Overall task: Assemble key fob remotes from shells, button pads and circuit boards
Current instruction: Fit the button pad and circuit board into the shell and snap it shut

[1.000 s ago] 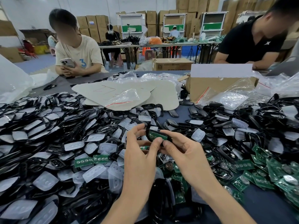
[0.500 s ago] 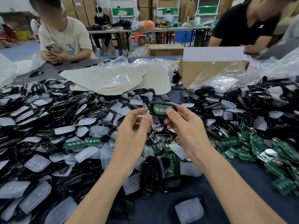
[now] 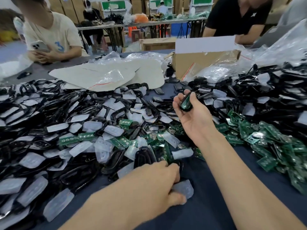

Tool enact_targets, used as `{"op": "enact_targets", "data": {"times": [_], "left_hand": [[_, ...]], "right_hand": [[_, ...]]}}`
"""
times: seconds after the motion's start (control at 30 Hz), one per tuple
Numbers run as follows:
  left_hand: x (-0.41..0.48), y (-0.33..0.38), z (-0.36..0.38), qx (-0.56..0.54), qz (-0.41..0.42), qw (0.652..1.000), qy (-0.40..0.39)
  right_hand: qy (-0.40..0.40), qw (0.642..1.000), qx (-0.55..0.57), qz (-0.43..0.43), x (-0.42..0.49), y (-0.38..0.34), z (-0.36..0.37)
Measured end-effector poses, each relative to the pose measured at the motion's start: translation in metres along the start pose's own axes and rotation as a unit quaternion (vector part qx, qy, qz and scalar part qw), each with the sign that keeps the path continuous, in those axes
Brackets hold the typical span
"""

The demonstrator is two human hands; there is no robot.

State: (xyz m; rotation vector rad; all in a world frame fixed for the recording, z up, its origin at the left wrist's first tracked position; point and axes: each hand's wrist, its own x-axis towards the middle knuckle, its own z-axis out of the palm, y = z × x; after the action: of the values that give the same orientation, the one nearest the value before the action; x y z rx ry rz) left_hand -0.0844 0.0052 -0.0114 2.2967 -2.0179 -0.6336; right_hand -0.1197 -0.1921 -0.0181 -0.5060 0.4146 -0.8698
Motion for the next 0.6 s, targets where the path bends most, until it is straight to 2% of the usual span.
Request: {"op": "enact_targets", "data": {"times": [0.17,0.23,0.27,0.3,0.37,0.4,0.47,0.6], "left_hand": [[0.0,0.006,0.004,0.036,0.066,0.995,0.059],[0.005,-0.003,0.003,-0.024,0.062,0.992,0.108],[0.01,-0.008,0.0,-0.103,0.059,0.985,0.129],[0.015,-0.013,-0.004,-0.209,0.059,0.966,0.142],[0.027,-0.025,-0.015,-0.411,0.062,0.893,0.172],[0.035,-0.033,-0.02,-0.472,0.062,0.857,0.195],[0.048,-0.045,-0.025,-0.534,0.062,0.808,0.239],[0.065,-0.061,-0.022,-0.581,0.036,0.754,0.304]], "right_hand": [[-0.013,0.999,-0.042,0.004,0.0,0.003,-0.001],[-0.013,0.998,-0.056,0.005,0.0,0.004,-0.001],[-0.015,0.998,-0.062,0.005,0.0,0.004,0.0],[-0.018,0.997,-0.073,0.002,0.0,0.005,0.0],[-0.023,0.993,-0.116,-0.013,-0.001,0.007,0.001],[-0.028,0.989,-0.141,-0.02,-0.002,0.008,0.002],[-0.043,0.98,-0.192,-0.028,-0.004,0.013,0.004],[-0.07,0.948,-0.305,-0.056,-0.008,0.021,0.006]]}}
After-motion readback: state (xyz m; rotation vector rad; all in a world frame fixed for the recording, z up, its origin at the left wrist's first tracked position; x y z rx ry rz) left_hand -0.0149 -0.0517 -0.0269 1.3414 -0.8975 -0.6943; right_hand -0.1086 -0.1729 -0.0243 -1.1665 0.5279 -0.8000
